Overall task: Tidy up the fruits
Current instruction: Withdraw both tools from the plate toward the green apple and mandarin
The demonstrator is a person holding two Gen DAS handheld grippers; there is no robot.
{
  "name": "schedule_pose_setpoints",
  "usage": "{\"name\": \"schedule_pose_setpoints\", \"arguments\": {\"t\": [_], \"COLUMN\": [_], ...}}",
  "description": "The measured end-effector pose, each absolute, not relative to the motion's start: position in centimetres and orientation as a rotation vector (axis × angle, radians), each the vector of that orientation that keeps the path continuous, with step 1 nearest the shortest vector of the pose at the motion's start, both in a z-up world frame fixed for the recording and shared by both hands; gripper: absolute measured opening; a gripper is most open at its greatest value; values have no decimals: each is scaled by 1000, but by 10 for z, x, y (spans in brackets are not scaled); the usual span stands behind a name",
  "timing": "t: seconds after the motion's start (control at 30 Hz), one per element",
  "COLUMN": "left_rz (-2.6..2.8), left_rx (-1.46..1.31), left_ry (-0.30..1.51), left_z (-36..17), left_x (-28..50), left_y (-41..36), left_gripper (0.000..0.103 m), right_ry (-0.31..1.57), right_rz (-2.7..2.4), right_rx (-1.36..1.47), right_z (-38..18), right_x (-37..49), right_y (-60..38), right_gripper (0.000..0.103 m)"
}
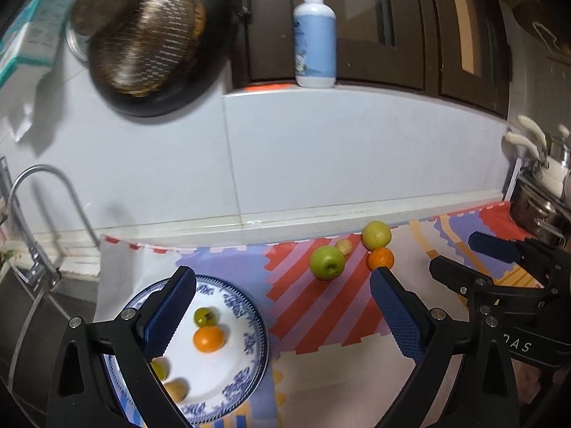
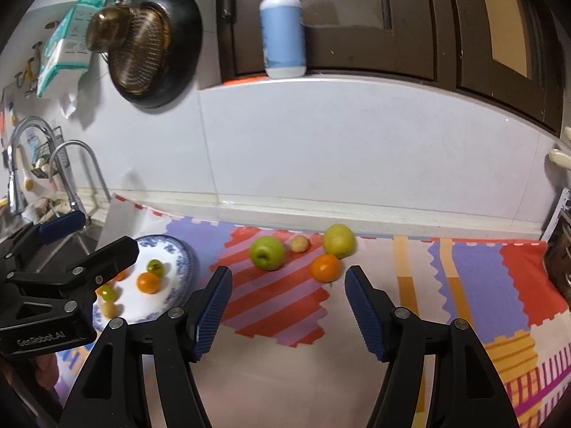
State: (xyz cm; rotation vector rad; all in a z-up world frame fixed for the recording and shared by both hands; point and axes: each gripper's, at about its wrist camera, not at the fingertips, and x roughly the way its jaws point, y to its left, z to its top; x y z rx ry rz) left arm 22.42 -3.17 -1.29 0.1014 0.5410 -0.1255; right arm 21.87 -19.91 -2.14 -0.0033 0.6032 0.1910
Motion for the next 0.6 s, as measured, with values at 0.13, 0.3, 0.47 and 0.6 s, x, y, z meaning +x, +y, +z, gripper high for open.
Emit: {"name": "schedule_pose_setpoints", "arguments": {"t": [0.13,0.3,0.47,0.6], "left_rz": [-155,-171,-210,-243], "left_rx": [139,190,221,250], "left_ry": [563,601,645,674], "left_z": [-25,-43,-61,-74], "left_x": [245,271,297,316], "left_y": [-42,-52,-61,-72], "left_gripper": [100,99,99,96], "right_ry": [619,650,695,737], "right_rz": [176,174,180,202], "right_rx": [-7,-11,-8,-15], "right_z": [-31,-46,-65,-83], "right_x": [235,257,281,299], "right_y": [-207,-214,-220,-224], "right_gripper": [66,66,66,66]}}
